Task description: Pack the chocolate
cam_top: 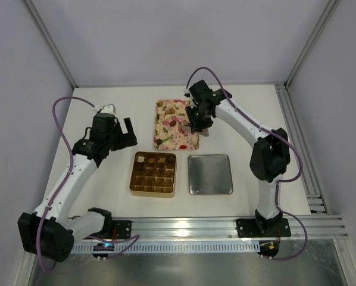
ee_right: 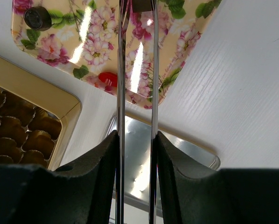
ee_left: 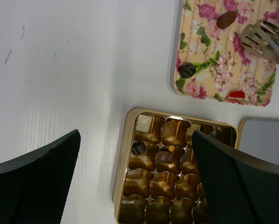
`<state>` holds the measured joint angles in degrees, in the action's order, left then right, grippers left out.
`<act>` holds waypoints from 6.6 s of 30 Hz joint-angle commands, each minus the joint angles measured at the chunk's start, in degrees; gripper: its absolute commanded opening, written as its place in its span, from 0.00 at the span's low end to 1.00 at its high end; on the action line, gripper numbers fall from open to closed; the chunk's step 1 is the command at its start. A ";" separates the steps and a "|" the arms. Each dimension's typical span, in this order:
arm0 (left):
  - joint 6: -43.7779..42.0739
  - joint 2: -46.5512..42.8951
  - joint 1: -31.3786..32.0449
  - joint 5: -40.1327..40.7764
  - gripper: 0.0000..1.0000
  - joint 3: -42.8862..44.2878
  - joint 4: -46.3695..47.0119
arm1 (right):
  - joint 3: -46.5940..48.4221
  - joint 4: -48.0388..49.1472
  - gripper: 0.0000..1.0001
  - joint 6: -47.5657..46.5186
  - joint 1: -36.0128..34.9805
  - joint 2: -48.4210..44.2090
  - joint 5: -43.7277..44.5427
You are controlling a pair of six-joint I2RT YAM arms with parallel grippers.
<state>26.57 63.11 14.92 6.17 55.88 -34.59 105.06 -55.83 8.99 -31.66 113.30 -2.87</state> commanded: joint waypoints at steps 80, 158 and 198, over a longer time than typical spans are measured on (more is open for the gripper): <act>-0.02 -2.38 0.02 -1.08 1.00 0.64 0.40 | -18.13 -7.10 0.29 7.70 -21.95 -27.60 -0.73; 1.12 -2.73 -0.06 -7.93 1.00 0.11 1.81 | -16.99 12.42 0.66 2.61 33.07 3.77 6.04; 3.40 1.22 13.72 -8.64 1.00 5.20 0.75 | -64.36 27.35 0.45 16.32 15.14 -38.24 1.64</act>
<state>29.04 63.81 26.46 -3.53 58.76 -34.20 40.91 -33.10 24.21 -15.66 76.14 -0.21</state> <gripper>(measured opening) 0.996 0.461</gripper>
